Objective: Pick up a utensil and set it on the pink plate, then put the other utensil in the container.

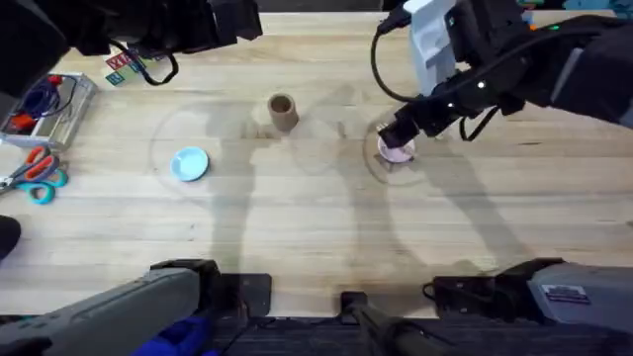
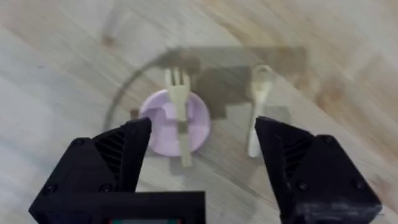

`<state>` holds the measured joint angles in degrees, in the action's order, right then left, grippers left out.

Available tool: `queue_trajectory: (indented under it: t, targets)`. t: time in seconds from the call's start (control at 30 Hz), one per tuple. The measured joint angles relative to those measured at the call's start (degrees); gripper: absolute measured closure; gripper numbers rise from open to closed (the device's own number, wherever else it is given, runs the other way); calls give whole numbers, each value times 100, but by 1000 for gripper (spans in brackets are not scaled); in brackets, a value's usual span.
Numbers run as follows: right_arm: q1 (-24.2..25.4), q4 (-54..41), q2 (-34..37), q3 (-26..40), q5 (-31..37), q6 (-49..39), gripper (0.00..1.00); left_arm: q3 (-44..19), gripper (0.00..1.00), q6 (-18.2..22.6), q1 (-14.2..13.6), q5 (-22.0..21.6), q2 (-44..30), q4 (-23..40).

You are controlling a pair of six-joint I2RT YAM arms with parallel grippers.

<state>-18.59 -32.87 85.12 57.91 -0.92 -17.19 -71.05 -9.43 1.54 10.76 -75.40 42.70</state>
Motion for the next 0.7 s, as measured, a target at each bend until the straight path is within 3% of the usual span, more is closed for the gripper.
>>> queue_trajectory:
  t: [0.07, 0.23, 0.43, 0.7]
  targets:
    - [5, -5, -79, 0, 634, -1, 5, 0, 8, 0, 0, 0, -2, 0]
    - [398, 2, -78, 0, 974, -3, 5, 0, 8, 0, 0, 0, -1, 0]
    - [1213, 130, -76, 0, 682, -1, 5, 0, 7, 0, 0, 0, -1, 0]
    - [1253, 554, 49, 0, 342, -1, 5, 0, 7, 0, 0, 0, -1, 0]
